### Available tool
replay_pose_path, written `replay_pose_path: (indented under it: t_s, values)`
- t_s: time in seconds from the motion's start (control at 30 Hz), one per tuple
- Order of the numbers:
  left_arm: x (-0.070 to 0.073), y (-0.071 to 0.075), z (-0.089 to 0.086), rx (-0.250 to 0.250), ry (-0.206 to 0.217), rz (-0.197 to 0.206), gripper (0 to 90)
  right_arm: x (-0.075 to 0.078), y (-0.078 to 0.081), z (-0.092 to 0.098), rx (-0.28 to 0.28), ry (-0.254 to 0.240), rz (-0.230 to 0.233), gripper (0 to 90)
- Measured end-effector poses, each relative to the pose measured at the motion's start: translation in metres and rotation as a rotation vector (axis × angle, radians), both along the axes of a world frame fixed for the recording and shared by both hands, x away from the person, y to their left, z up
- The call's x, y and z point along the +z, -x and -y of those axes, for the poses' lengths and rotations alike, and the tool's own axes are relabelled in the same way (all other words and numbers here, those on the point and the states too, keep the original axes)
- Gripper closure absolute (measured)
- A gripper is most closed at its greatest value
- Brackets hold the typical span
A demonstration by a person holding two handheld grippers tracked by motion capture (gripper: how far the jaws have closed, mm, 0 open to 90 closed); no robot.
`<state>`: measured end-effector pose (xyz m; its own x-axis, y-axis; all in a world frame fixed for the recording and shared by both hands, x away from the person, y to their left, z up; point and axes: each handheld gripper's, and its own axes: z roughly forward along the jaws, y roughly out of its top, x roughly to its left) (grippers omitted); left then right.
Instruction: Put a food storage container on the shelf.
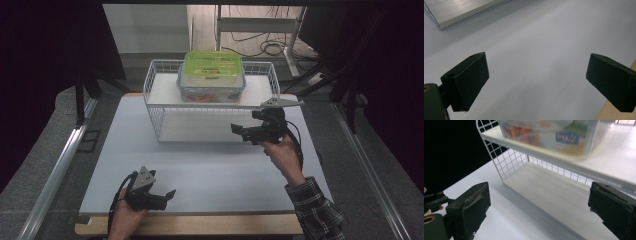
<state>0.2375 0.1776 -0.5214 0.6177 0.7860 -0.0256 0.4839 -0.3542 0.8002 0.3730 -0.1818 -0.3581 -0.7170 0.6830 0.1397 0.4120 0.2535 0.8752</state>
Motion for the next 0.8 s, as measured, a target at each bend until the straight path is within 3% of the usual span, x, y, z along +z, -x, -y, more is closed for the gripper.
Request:
replay_pose_path:
  t_s: [0.13, 0.4, 0.6, 0.8]
  values:
    - [0.000, 0.000, 0.000, -0.001, -0.001, 0.000, 4.2, -0.011, 0.005, 0.001, 0.010, 0.014, -0.022, 2.9]
    - [0.000, 0.000, -0.001, -0.005, 0.004, -0.004, 4.4, -0.033, 0.018, 0.007, 0.009, 0.062, -0.014, 2.4]
    - [0.000, 0.000, -0.001, -0.005, 0.008, 0.000, 4.3, -0.047, 0.024, 0.014, 0.003, 0.061, -0.011, 0.4]
    - [0.000, 0.000, -0.001, -0.009, 0.010, 0.006, 4.2, -0.052, 0.034, 0.017, 0.004, 0.090, 0.013, 0.0]
